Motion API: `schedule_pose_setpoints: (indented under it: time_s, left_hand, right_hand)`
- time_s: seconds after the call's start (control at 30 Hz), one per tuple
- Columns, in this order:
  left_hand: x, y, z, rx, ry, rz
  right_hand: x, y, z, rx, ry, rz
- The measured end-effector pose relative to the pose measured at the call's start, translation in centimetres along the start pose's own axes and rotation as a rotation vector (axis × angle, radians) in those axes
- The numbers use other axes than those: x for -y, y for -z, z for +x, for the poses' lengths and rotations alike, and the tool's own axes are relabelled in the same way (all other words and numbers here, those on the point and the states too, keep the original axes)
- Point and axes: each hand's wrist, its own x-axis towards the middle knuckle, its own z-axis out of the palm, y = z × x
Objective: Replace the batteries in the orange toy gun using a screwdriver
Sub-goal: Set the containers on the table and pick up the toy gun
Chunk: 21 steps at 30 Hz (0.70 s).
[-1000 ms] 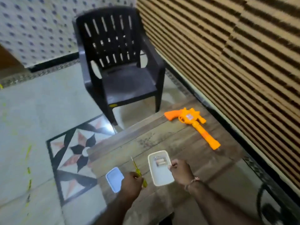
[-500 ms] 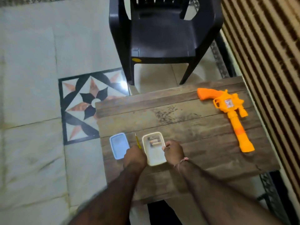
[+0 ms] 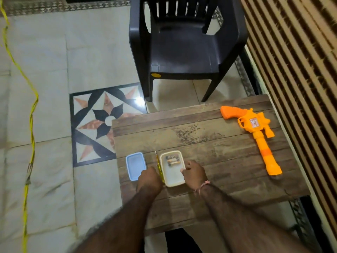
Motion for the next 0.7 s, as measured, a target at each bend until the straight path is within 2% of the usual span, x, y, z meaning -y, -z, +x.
schedule_pose_setpoints:
  time_s: [0.3, 0.53, 0.7]
  left_hand:
    - [2.4, 6.3, -3.6, -0.057, -0.290, -0.055]
    - [5.3, 14.1, -4.6, -0.171, -0.492, 0.015]
    - [8.5, 19.8, -3.7, -0.202, -0.689, 0.120]
  right_hand:
    - [4.1, 1.8, -3.7, -0.116, 0.135, -0.163]
    - [9.2, 1.6, -8.3, -0.278, 0.188, -0.002]
    - [12.6, -0.7, -12.7, -0.506, 0.164, 0.138]
